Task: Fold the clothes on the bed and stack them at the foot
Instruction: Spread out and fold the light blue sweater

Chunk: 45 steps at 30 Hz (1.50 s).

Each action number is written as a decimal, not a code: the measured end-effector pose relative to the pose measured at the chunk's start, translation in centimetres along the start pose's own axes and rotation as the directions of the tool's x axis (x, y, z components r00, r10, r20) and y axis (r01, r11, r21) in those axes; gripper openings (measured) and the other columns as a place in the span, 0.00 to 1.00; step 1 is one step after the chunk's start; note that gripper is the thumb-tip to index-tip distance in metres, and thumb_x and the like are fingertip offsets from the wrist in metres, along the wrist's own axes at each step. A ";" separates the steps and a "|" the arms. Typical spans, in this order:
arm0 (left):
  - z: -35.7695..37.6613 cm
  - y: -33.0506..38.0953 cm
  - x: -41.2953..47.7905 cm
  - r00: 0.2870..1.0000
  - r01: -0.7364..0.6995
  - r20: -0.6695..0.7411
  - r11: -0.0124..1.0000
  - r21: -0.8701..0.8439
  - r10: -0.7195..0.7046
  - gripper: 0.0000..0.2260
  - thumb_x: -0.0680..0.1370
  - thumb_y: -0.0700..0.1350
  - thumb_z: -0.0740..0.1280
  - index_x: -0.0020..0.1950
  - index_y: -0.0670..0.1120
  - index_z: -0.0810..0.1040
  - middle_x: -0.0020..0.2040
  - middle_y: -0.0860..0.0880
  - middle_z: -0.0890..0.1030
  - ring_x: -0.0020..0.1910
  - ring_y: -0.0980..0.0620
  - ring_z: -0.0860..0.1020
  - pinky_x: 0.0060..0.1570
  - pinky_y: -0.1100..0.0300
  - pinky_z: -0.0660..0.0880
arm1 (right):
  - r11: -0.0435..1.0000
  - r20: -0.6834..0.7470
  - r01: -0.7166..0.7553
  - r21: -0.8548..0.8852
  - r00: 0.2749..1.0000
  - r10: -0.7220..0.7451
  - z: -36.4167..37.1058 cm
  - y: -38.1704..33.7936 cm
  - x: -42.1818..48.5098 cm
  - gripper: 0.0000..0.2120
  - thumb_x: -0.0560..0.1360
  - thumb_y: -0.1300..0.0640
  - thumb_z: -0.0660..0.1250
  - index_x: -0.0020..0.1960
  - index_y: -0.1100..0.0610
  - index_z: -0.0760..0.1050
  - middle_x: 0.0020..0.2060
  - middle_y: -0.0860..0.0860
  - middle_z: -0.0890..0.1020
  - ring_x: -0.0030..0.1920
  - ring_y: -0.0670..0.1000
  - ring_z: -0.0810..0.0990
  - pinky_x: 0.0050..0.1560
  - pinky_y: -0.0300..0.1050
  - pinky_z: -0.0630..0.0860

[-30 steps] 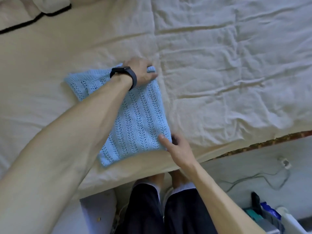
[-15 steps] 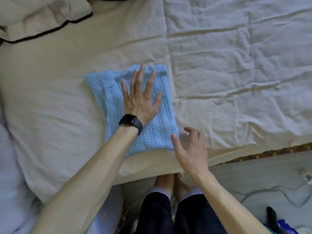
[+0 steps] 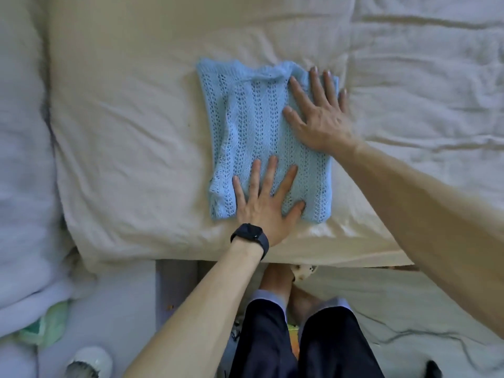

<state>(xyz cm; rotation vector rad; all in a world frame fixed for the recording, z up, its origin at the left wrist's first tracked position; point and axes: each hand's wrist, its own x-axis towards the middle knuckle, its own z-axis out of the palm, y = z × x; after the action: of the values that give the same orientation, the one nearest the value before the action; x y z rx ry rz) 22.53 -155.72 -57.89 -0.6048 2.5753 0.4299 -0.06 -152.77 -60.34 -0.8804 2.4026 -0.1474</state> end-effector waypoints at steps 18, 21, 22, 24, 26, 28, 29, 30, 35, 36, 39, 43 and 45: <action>-5.6 -7.8 -3.3 0.659 0.514 0.574 -0.267 -0.815 -0.486 0.16 0.77 0.56 0.71 0.61 0.50 0.77 0.58 0.49 0.78 0.53 0.48 0.78 0.50 0.50 0.78 | 0.132 0.369 -0.435 0.891 0.862 0.348 4.4 0.0 -19.5 0.12 0.80 0.48 0.70 0.55 0.57 0.77 0.53 0.54 0.84 0.48 0.48 0.86 0.49 0.44 0.81; -6.0 -7.8 -4.0 0.674 0.436 0.630 -0.481 -0.761 -0.386 0.14 0.80 0.53 0.69 0.63 0.50 0.77 0.54 0.48 0.82 0.45 0.50 0.83 0.34 0.57 0.80 | 0.170 0.286 -0.376 0.911 0.873 0.395 3.8 0.8 -20.1 0.16 0.80 0.46 0.69 0.55 0.58 0.75 0.49 0.53 0.83 0.43 0.48 0.87 0.44 0.43 0.82; -5.8 -7.5 -4.5 0.667 0.413 0.624 -0.496 -0.764 -0.406 0.12 0.80 0.51 0.69 0.61 0.48 0.78 0.53 0.47 0.83 0.42 0.51 0.83 0.30 0.59 0.79 | 0.198 0.246 -0.355 0.914 0.870 0.427 3.7 1.0 -20.6 0.17 0.80 0.46 0.69 0.55 0.60 0.75 0.47 0.53 0.83 0.42 0.48 0.86 0.45 0.45 0.82; -5.0 -6.5 -5.5 0.642 0.425 0.614 -0.453 -0.783 -0.459 0.11 0.81 0.47 0.68 0.62 0.45 0.77 0.59 0.44 0.80 0.49 0.46 0.80 0.29 0.59 0.78 | 0.239 0.213 -0.365 0.900 0.845 0.490 3.8 1.4 -22.0 0.19 0.80 0.46 0.70 0.56 0.62 0.75 0.43 0.53 0.83 0.41 0.51 0.85 0.48 0.52 0.83; -3.9 -5.0 -6.9 0.616 0.468 0.599 -0.374 -0.801 -0.511 0.15 0.82 0.46 0.67 0.66 0.42 0.74 0.66 0.41 0.77 0.57 0.41 0.78 0.32 0.56 0.79 | 0.213 0.257 -0.420 0.882 0.809 0.529 4.2 1.5 -23.9 0.19 0.79 0.45 0.70 0.55 0.62 0.75 0.42 0.54 0.83 0.39 0.50 0.84 0.50 0.55 0.81; -3.2 -3.6 -8.5 0.630 0.443 0.563 -0.347 -0.826 -0.535 0.16 0.82 0.46 0.67 0.67 0.40 0.72 0.66 0.40 0.76 0.59 0.39 0.78 0.35 0.56 0.79 | 0.170 0.285 -0.433 0.885 0.794 0.537 4.3 1.5 -26.0 0.20 0.78 0.43 0.70 0.55 0.60 0.74 0.44 0.54 0.83 0.36 0.46 0.84 0.47 0.50 0.81; -3.1 -3.2 -9.6 0.632 0.426 0.550 -0.348 -0.835 -0.546 0.15 0.82 0.46 0.67 0.65 0.40 0.73 0.66 0.39 0.76 0.57 0.40 0.78 0.35 0.56 0.79 | 0.161 0.292 -0.438 0.884 0.789 0.540 4.2 1.4 -27.1 0.20 0.78 0.41 0.70 0.55 0.58 0.74 0.45 0.53 0.83 0.36 0.44 0.84 0.46 0.49 0.81; -3.1 -2.8 -10.9 0.630 0.422 0.545 -0.345 -0.838 -0.553 0.14 0.82 0.46 0.67 0.64 0.40 0.73 0.65 0.39 0.77 0.55 0.42 0.79 0.34 0.57 0.79 | 0.163 0.299 -0.447 0.880 0.785 0.542 4.1 1.4 -28.3 0.20 0.77 0.40 0.70 0.54 0.56 0.74 0.46 0.53 0.84 0.37 0.44 0.85 0.47 0.49 0.82; -1.1 -1.7 -18.1 0.604 0.445 0.592 -0.391 -0.806 -0.533 0.22 0.81 0.42 0.69 0.73 0.40 0.69 0.67 0.43 0.77 0.59 0.45 0.79 0.42 0.54 0.79 | 0.137 0.352 -0.506 0.852 0.745 0.567 4.8 1.2 -35.4 0.15 0.79 0.45 0.70 0.54 0.55 0.73 0.49 0.56 0.84 0.40 0.48 0.85 0.41 0.44 0.82; -0.6 -1.4 -19.1 0.594 0.444 0.614 -0.424 -0.789 -0.520 0.20 0.81 0.40 0.69 0.72 0.40 0.69 0.65 0.42 0.78 0.56 0.45 0.80 0.42 0.54 0.78 | 0.115 0.367 -0.514 0.850 0.735 0.571 4.9 1.0 -36.5 0.14 0.79 0.47 0.70 0.56 0.55 0.72 0.50 0.56 0.84 0.40 0.47 0.85 0.38 0.40 0.80; -0.2 -0.7 -20.9 0.582 0.421 0.607 -0.438 -0.794 -0.540 0.17 0.81 0.37 0.67 0.68 0.46 0.69 0.60 0.43 0.78 0.45 0.47 0.81 0.37 0.55 0.78 | 0.135 0.361 -0.526 0.840 0.727 0.585 4.7 0.5 -38.4 0.17 0.79 0.46 0.70 0.63 0.49 0.68 0.49 0.53 0.83 0.37 0.49 0.86 0.41 0.41 0.80; -2.4 -1.0 -20.2 0.724 0.385 0.420 -0.185 -0.904 -0.548 0.19 0.82 0.39 0.65 0.67 0.60 0.70 0.61 0.53 0.75 0.46 0.47 0.82 0.31 0.57 0.79 | 0.331 0.183 -0.408 0.851 0.821 0.541 2.9 0.5 -37.4 0.06 0.80 0.39 0.65 0.57 0.32 0.72 0.35 0.52 0.85 0.31 0.49 0.85 0.43 0.47 0.79; -4.3 -1.7 -18.8 0.781 0.374 0.373 -0.104 -0.922 -0.501 0.14 0.83 0.41 0.63 0.63 0.60 0.75 0.59 0.50 0.77 0.35 0.48 0.83 0.26 0.59 0.78 | 0.347 0.127 -0.339 0.874 0.850 0.511 1.5 0.9 -35.5 0.03 0.80 0.40 0.65 0.53 0.34 0.76 0.35 0.52 0.84 0.29 0.49 0.84 0.38 0.44 0.78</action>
<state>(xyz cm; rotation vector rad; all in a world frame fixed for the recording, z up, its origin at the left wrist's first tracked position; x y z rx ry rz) 36.78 -152.49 -45.22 -1.9107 1.4310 2.0030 22.28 -129.83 -44.90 0.2992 2.1230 -1.1865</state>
